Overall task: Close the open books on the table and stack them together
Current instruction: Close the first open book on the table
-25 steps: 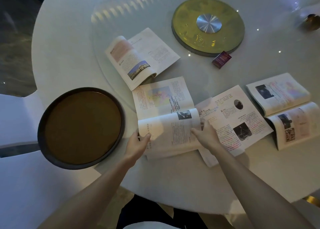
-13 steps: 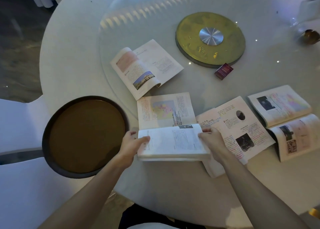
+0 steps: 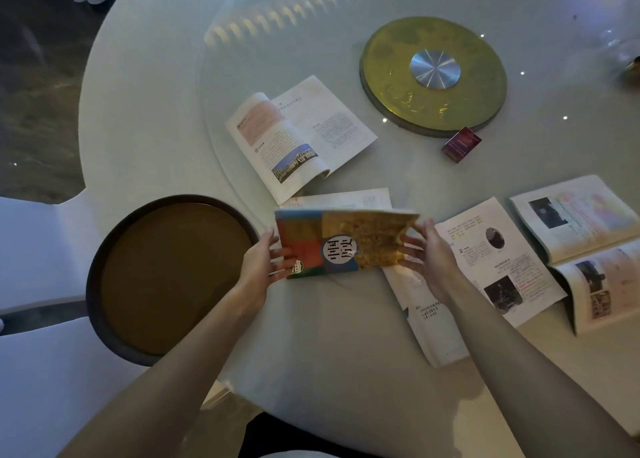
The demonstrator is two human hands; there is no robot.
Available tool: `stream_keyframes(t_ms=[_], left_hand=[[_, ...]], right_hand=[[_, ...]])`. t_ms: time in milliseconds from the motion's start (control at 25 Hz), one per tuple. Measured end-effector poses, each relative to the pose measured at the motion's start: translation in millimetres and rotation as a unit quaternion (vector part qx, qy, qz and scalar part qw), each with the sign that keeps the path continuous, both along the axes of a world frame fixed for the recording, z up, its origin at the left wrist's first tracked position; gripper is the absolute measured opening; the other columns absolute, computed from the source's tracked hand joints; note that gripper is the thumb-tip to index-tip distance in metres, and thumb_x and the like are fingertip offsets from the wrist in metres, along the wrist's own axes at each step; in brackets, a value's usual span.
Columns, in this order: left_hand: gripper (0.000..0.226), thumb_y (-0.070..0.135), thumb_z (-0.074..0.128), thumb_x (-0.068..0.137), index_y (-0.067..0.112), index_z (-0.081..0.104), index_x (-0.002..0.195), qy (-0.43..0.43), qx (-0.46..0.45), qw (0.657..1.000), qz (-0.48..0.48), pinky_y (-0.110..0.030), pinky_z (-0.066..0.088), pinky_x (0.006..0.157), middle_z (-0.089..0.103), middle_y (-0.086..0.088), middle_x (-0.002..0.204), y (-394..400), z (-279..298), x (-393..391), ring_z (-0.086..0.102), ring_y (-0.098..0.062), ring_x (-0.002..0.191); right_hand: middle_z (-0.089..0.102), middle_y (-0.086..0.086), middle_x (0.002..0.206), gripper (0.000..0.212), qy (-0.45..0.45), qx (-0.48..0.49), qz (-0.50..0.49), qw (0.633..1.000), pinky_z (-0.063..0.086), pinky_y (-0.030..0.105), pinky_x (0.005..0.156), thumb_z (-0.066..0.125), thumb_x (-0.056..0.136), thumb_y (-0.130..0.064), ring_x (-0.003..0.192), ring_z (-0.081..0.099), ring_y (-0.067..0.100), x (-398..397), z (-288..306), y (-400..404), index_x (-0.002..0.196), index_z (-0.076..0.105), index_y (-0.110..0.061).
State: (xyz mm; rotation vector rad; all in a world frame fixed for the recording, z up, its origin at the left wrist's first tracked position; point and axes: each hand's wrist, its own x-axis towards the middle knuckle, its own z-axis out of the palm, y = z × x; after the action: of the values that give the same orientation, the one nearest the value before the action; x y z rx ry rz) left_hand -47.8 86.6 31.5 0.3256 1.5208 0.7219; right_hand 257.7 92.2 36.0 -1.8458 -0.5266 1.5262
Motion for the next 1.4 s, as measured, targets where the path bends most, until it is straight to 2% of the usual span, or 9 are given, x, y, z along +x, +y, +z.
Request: stream_keyframes(t_ms=[160,280,440,560,800,1040,1160,1240,1400], left_hand=[[0.059,0.035,0.067,0.094,0.008,0.044,0.141,0.134,-0.023,0.987,-0.086,-0.037,0.055,0.085,0.06,-0.02,0.13,-12,-26,3,0.063,-0.028,0.113],[0.071,0.032,0.074,0.089,0.005,0.037,0.144,0.168,-0.063,0.981,-0.069,-0.038,0.056,0.089,0.056,-0.017,0.132,-17,-43,4,0.059,-0.026,0.114],[0.059,0.026,0.076,0.088,-0.002,0.05,0.133,0.051,-0.069,0.996,-0.011,-0.033,0.061,0.081,0.063,-0.019,0.125,-20,-58,5,0.068,-0.026,0.107],[0.044,0.017,0.076,0.088,0.004,0.05,0.122,0.106,-0.026,0.993,0.044,-0.036,0.061,0.081,0.06,-0.014,0.117,-23,-58,8,0.067,-0.026,0.104],[0.032,0.006,0.073,0.089,0.009,0.055,0.115,0.116,0.056,0.989,0.078,-0.041,0.063,0.081,0.065,-0.01,0.108,-6,-46,7,0.069,-0.025,0.102],[0.053,0.002,0.068,0.091,0.019,0.046,0.136,0.141,0.058,0.987,-0.055,-0.045,0.063,0.08,0.069,-0.014,0.116,4,-48,54,0.071,-0.028,0.101],[0.061,0.0,0.063,0.093,0.027,0.042,0.144,0.182,0.074,0.974,-0.114,-0.038,0.064,0.077,0.069,-0.01,0.118,6,-52,64,0.069,-0.024,0.102],[0.056,0.0,0.061,0.094,0.026,0.047,0.141,0.202,0.102,0.963,-0.147,-0.032,0.061,0.071,0.07,-0.008,0.112,16,-49,65,0.067,-0.02,0.095],[0.052,0.002,0.066,0.092,0.018,0.051,0.138,0.237,0.141,0.943,-0.186,-0.025,0.057,0.069,0.064,0.001,0.108,31,-43,70,0.065,-0.017,0.097]], right_hand=[[0.062,0.004,0.143,0.046,-0.095,-0.006,0.107,0.99,0.052,0.047,0.106,0.045,0.104,-0.05,0.128,0.06,0.024,-5,-16,12,0.143,0.059,-0.029],[0.052,0.01,0.154,0.056,-0.195,-0.028,0.201,0.96,0.045,0.045,0.112,0.058,0.102,-0.034,0.14,0.05,0.029,-14,-25,13,0.153,0.047,-0.013],[0.059,0.018,0.141,0.049,-0.276,-0.045,0.226,0.933,0.051,0.049,0.102,0.061,0.098,-0.028,0.127,0.057,0.036,-22,-29,12,0.141,0.05,-0.005],[0.068,0.017,0.115,0.03,-0.283,-0.082,0.216,0.931,0.058,0.054,0.089,0.063,0.093,-0.031,0.104,0.067,0.035,-25,-35,-8,0.113,0.058,-0.01],[0.069,0.023,0.101,0.027,-0.14,-0.161,0.093,0.973,0.064,0.04,0.059,0.067,0.098,-0.021,0.08,0.072,0.026,-45,-51,-76,0.109,0.058,0.001],[0.069,0.018,0.083,0.016,0.028,-0.213,0.014,0.977,0.064,0.04,0.063,0.066,0.098,-0.014,0.066,0.071,0.026,-80,-46,-119,0.09,0.058,-0.003],[0.067,0.008,0.078,0.021,-0.164,-0.175,0.07,0.968,0.06,0.048,0.07,0.062,0.095,-0.027,0.068,0.067,0.025,-78,-39,-119,0.083,0.059,-0.01],[0.064,0.007,0.102,0.017,-0.358,-0.101,0.096,0.923,0.053,0.043,0.079,0.061,0.094,-0.028,0.093,0.063,0.027,-61,-34,-108,0.099,0.061,-0.011],[0.047,0.014,0.14,0.046,-0.422,-0.076,0.195,0.882,0.049,0.044,0.097,0.061,0.096,-0.027,0.127,0.048,0.031,-29,-44,-80,0.136,0.052,-0.006]])
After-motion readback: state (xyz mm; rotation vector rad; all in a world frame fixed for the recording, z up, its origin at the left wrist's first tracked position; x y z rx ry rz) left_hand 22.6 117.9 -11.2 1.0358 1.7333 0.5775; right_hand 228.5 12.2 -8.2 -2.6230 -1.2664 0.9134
